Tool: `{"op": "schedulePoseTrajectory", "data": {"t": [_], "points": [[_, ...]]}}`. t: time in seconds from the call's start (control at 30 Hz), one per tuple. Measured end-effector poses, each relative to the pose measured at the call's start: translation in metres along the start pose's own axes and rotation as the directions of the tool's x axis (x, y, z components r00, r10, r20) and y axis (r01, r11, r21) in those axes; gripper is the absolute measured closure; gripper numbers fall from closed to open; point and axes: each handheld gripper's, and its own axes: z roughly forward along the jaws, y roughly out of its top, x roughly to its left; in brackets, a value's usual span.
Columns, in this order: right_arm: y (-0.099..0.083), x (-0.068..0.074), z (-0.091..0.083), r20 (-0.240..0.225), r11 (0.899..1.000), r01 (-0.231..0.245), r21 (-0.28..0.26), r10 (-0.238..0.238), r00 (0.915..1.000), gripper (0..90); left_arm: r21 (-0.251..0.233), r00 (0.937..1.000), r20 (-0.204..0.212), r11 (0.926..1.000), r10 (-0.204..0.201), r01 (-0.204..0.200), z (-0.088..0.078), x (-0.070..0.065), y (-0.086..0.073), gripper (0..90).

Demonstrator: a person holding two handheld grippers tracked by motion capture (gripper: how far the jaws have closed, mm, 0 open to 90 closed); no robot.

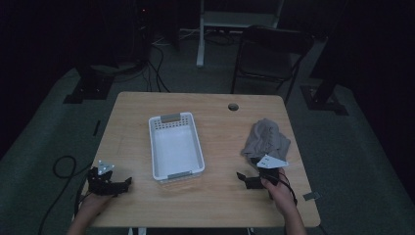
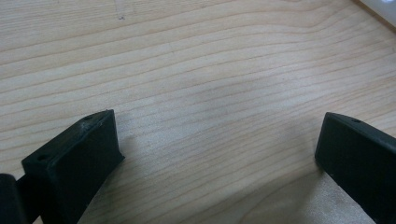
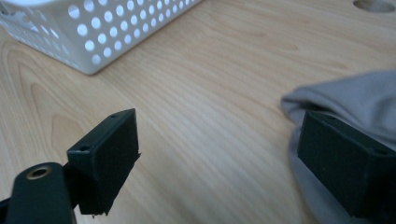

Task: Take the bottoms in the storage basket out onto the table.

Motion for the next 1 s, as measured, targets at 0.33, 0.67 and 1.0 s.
{"op": "schedulePoseTrajectory", "data": {"t": [0.33,0.67,1.0], "points": [[-0.02,-0.002,-0.017,0.029,1.0,-0.025,0.014,0.025,0.9993,12.2,0.0,1.0,0.0,1.0,0.0,0.0,0.0,0.0,0.0,0.5],[-0.029,-0.004,-0.038,0.064,0.999,-0.041,0.014,0.04,0.9971,12.2,0.0,1.0,0.0,1.0,0.0,0.0,0.0,0.0,0.0,0.4],[-0.043,-0.007,-0.06,0.081,0.996,-0.068,0.06,0.063,0.9947,12.2,0.0,1.0,0.0,1.0,0.0,0.0,0.0,0.0,0.0,0.4]]}}
